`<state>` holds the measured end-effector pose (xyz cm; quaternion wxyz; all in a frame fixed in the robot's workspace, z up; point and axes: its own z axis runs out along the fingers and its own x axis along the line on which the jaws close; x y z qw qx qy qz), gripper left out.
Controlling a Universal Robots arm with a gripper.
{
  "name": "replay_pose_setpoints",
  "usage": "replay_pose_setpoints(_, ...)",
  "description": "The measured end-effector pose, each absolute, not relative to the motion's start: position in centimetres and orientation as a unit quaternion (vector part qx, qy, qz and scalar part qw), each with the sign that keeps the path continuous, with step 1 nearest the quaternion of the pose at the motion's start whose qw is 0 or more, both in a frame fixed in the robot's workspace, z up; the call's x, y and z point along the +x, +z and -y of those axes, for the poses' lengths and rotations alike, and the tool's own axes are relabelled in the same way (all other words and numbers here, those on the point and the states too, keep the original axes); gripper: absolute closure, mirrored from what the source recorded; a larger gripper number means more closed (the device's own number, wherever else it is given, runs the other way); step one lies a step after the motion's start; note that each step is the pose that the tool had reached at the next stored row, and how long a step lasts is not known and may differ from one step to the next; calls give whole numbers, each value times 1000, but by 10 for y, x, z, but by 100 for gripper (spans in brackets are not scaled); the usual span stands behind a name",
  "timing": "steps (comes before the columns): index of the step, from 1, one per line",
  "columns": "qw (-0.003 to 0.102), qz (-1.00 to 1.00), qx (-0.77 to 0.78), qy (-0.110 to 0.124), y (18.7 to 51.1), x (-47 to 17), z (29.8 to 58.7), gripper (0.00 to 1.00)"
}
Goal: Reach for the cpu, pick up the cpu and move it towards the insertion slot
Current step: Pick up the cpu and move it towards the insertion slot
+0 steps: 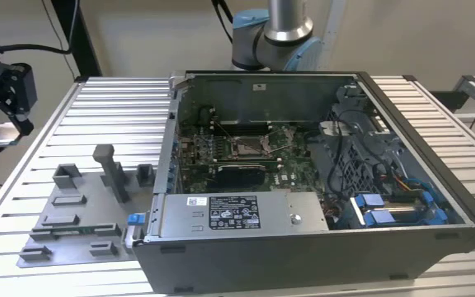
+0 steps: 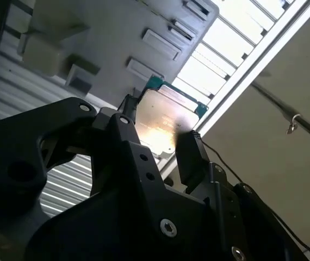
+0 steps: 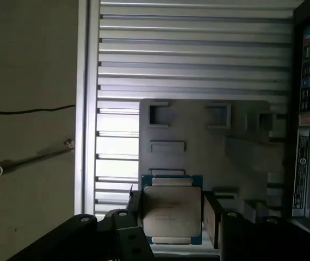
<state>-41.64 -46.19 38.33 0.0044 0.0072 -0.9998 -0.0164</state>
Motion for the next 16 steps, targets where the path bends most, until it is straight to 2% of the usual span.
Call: replay_pose_setpoints(16, 4, 1000, 7, -16, 391, -416, 462, 100)
